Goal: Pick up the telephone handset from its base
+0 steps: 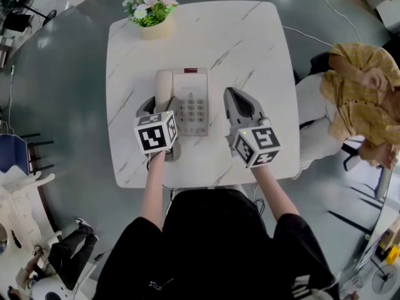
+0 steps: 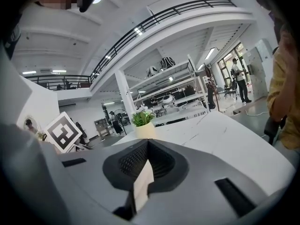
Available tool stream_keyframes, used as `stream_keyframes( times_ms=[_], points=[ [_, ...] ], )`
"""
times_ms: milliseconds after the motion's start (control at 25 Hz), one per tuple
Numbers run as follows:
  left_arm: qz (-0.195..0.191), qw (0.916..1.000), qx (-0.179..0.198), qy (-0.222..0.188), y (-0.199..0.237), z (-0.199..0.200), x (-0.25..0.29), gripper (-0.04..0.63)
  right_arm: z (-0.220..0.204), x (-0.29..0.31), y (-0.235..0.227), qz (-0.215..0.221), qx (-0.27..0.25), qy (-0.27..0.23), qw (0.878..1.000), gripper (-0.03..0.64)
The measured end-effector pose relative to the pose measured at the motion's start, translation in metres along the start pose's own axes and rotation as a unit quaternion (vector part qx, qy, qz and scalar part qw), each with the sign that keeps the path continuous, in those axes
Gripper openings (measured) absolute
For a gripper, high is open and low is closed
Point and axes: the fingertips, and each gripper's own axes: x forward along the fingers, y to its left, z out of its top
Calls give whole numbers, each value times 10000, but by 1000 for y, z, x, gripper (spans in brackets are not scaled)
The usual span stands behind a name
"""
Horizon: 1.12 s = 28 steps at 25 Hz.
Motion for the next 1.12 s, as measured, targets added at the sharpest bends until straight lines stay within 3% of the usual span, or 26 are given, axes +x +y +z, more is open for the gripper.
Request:
stream_keyframes(
  times_ms=[160,520,1120],
  points=[
    [118,9999,-65,40,0,0,3,216,-4,0,-5,-82,71,5,9999,-11],
    [229,9997,-77,-35,0,1,3,210,-9,0,-10,-176,121,-4,9998,-11],
    [-53,9987,-233,-457,-5,9,-16,210,1,-11,-7,-176,58,-75,9998,-11]
  ],
)
